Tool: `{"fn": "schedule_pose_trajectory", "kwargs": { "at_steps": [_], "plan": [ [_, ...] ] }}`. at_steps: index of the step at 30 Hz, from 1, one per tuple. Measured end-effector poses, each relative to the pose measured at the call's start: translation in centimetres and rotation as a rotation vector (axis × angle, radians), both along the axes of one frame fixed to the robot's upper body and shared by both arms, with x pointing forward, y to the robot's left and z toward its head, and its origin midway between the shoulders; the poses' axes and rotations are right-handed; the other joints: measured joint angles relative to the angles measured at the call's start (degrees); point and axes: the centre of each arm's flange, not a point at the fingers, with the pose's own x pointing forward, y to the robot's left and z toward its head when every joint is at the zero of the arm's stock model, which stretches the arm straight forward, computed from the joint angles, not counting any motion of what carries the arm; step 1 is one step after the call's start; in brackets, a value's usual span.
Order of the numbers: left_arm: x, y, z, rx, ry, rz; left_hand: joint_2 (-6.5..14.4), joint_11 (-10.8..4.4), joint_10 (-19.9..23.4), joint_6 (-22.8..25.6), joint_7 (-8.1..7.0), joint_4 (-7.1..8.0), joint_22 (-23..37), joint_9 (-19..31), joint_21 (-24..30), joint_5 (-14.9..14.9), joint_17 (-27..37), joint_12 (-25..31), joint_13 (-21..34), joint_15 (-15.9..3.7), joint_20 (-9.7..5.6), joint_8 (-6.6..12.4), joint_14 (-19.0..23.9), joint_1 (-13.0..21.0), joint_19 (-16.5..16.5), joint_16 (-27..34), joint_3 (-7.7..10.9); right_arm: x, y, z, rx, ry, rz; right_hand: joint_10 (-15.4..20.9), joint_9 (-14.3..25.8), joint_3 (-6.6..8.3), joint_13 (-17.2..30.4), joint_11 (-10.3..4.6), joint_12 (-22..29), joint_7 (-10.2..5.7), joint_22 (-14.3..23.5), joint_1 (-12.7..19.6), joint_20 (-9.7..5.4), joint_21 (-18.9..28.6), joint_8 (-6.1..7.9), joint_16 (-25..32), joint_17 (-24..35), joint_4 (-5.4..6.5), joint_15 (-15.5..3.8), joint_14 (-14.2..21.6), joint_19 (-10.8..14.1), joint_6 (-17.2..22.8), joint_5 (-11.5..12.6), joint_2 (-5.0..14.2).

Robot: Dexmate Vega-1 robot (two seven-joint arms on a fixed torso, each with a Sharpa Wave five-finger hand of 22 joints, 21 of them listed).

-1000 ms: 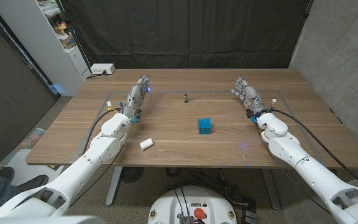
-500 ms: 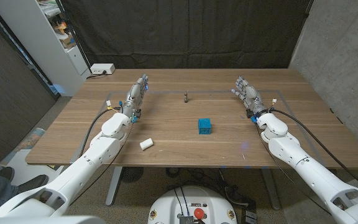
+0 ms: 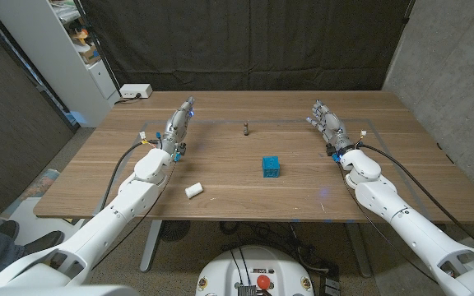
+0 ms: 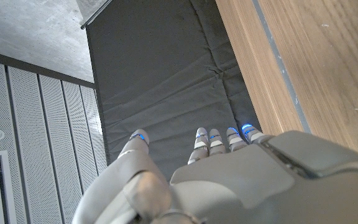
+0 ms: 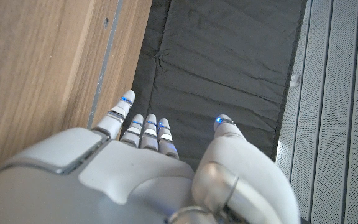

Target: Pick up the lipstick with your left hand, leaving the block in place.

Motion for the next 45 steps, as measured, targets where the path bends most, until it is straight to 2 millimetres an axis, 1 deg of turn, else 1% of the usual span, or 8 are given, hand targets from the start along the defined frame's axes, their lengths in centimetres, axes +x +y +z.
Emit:
{"fn": "schedule_pose_trajectory", "kwargs": {
  "at_steps": [8,13,19,20,26,31,41,45],
  "plan": [
    [-0.10,-0.05,0.18,0.016,-0.009,0.019,-0.15,-0.04,0.04,0.20,-0.20,-0.43,0.00,0.00,-0.22,0.00,0.00,0.04,0.00,-0.07,0.00,0.00,0.07,0.63,0.00,0.00,0.43,-0.03,-0.11,0.04,0.000,-0.001,-0.002,0.00,0.00,0.00,-0.15,0.00,0.00,0.00,0.00,0.00,0.00,0.00,0.00,0.00,0.00,0.00,0.00,0.00,0.00,0.00,0.00,0.00],
    [-0.16,-0.07,0.31,0.027,-0.016,0.033,0.18,-0.73,0.12,0.51,-0.50,-0.83,0.00,0.00,-0.22,0.00,0.01,0.22,-0.01,-0.60,0.30,0.00,0.05,1.33,-0.31,0.00,0.38,-0.03,-0.12,0.05,0.000,-0.001,-0.003,0.00,0.01,0.00,-0.15,0.00,0.00,0.00,-0.01,0.00,0.00,0.00,0.00,0.00,-0.23,0.00,0.00,0.00,0.00,0.00,0.00,0.00],
    [-0.27,-0.12,0.47,0.037,-0.023,0.044,0.01,-0.72,0.13,0.51,-0.50,-1.06,0.00,0.00,-0.66,0.00,0.01,0.22,-0.01,-0.79,0.30,0.00,0.24,1.52,-0.31,0.00,0.60,0.08,-0.16,0.02,0.003,-0.001,-0.005,0.00,0.01,0.23,-0.14,0.00,0.00,-0.31,0.00,0.00,0.00,-0.22,0.00,0.00,-0.26,-0.26,0.00,0.00,0.00,0.31,0.00,0.00],
    [-0.30,-0.12,0.53,0.039,-0.025,0.046,0.23,-1.01,0.41,0.56,-0.55,-1.06,-0.01,0.00,-0.66,0.00,0.01,0.22,-0.01,-0.79,0.30,0.00,0.24,1.74,-0.31,0.00,0.60,0.11,-0.16,0.03,0.004,-0.001,-0.005,0.00,0.01,0.07,-0.14,0.00,0.00,-0.31,-0.01,0.00,0.00,-0.22,0.00,0.00,-0.26,-0.41,0.00,0.00,0.00,0.31,0.00,0.00],
    [-0.47,-0.06,0.69,0.051,-0.033,0.059,-0.03,-1.25,0.66,0.72,-1.13,-1.53,-0.01,0.00,-0.66,0.00,0.01,0.22,-0.01,-0.98,0.31,0.00,0.04,2.08,-0.30,0.00,0.60,0.24,-0.09,0.03,0.008,-0.003,-0.005,0.00,0.01,0.00,-0.14,-0.01,0.00,-0.31,-0.01,0.00,0.01,-0.22,0.00,0.00,-0.26,-0.48,0.00,0.00,0.01,0.31,0.00,0.00],
    [-0.65,-0.01,0.78,0.064,-0.041,0.071,0.38,-1.64,0.44,1.02,-1.43,-1.77,-0.01,0.28,-0.66,0.00,0.01,0.22,-0.01,-0.98,0.79,0.00,0.04,2.64,-0.21,0.00,0.85,0.34,0.03,0.03,0.010,-0.004,-0.003,0.00,0.02,0.00,-0.14,-0.01,0.00,-0.31,-0.01,0.00,0.21,-0.22,0.00,0.00,-0.36,-0.48,0.00,0.00,0.21,0.31,0.00,0.00],
    [-0.83,-0.02,0.80,0.086,-0.046,0.088,0.51,-1.64,0.44,1.02,-1.42,-2.80,-0.01,0.27,-1.11,0.00,0.01,0.22,-0.01,-0.98,1.18,0.00,0.04,4.12,-0.13,0.00,1.41,0.48,0.16,0.12,0.011,-0.006,-0.002,0.00,0.02,0.00,-0.13,-0.01,0.00,-0.31,-0.01,0.00,0.21,-0.44,0.00,0.00,-0.53,-0.48,0.00,0.00,0.21,0.31,0.00,0.00],
    [-0.92,-0.05,0.88,0.101,-0.049,0.100,0.54,-1.62,0.43,1.02,-1.42,-3.61,-0.01,0.27,-1.11,0.00,0.01,0.22,-0.01,-0.98,1.64,0.00,0.04,5.24,-0.21,0.00,1.73,0.51,0.19,0.17,0.012,-0.008,-0.002,0.00,0.02,0.00,-0.13,-0.01,0.00,-0.31,-0.01,0.00,0.21,-0.44,0.00,0.00,-0.53,-0.48,0.00,0.00,0.21,0.31,0.00,0.00]
  ]
}}
